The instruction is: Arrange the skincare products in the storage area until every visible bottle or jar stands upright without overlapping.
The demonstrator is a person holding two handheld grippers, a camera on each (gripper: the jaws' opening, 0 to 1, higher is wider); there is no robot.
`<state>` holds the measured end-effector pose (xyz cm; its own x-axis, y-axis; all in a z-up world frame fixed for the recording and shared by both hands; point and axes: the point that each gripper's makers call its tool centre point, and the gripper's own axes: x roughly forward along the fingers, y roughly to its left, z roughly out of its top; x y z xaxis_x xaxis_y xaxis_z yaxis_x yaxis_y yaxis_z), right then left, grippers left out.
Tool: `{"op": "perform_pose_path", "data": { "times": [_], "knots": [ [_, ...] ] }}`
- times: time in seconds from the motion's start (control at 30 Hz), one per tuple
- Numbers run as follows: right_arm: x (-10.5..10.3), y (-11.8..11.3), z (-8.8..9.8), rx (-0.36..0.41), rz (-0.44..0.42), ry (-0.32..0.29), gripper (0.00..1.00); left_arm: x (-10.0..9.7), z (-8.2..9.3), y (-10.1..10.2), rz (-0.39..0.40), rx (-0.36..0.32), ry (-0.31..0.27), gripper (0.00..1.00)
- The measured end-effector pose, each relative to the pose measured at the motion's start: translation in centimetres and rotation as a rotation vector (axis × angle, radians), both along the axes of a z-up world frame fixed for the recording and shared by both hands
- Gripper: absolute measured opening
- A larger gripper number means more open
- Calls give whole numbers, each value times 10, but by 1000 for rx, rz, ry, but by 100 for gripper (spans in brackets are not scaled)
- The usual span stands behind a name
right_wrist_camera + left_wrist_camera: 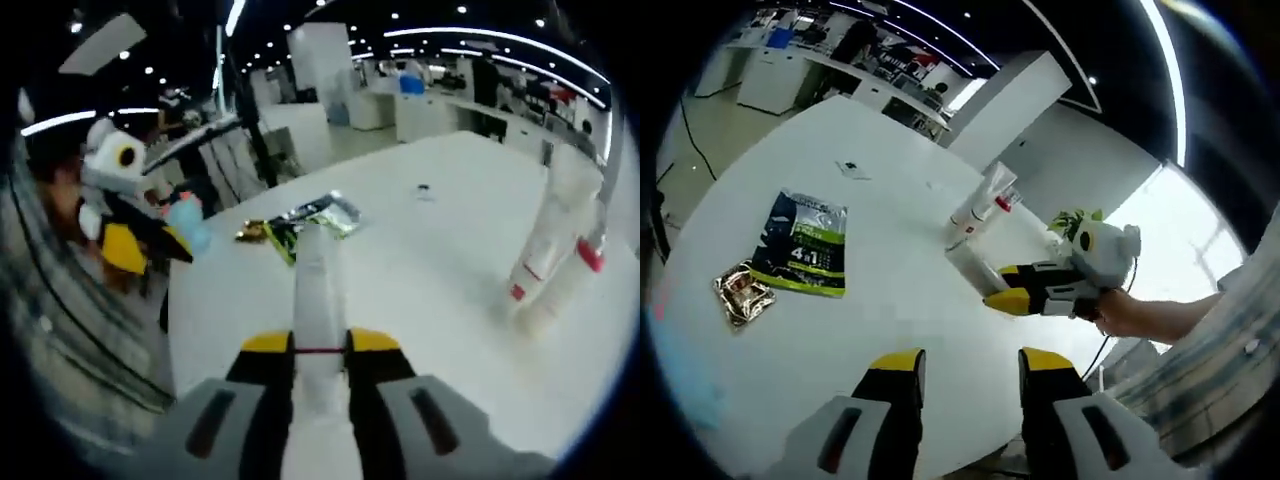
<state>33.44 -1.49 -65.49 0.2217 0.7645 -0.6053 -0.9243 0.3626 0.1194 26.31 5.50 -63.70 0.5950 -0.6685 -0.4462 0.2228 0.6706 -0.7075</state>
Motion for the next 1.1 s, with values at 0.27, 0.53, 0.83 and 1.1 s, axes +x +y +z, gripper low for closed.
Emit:
{"op": "perform_pose_path", "data": {
  "times": [0.27, 0.53, 0.83, 1.1],
  "knots": [
    [-34, 22, 43, 50, 189, -122, 18, 26, 29, 12, 114, -259, -4, 58],
    [-53, 30, 55, -15, 384, -287, 18, 20, 36, -3, 62, -355, 37, 54],
    [-66, 28, 54, -81, 494, -395, 18, 9, 42, -26, -42, -393, 64, 33],
    [-70, 41, 55, -86, 565, -436, 18, 1, 48, -17, -20, -419, 58, 23]
  ]
}}
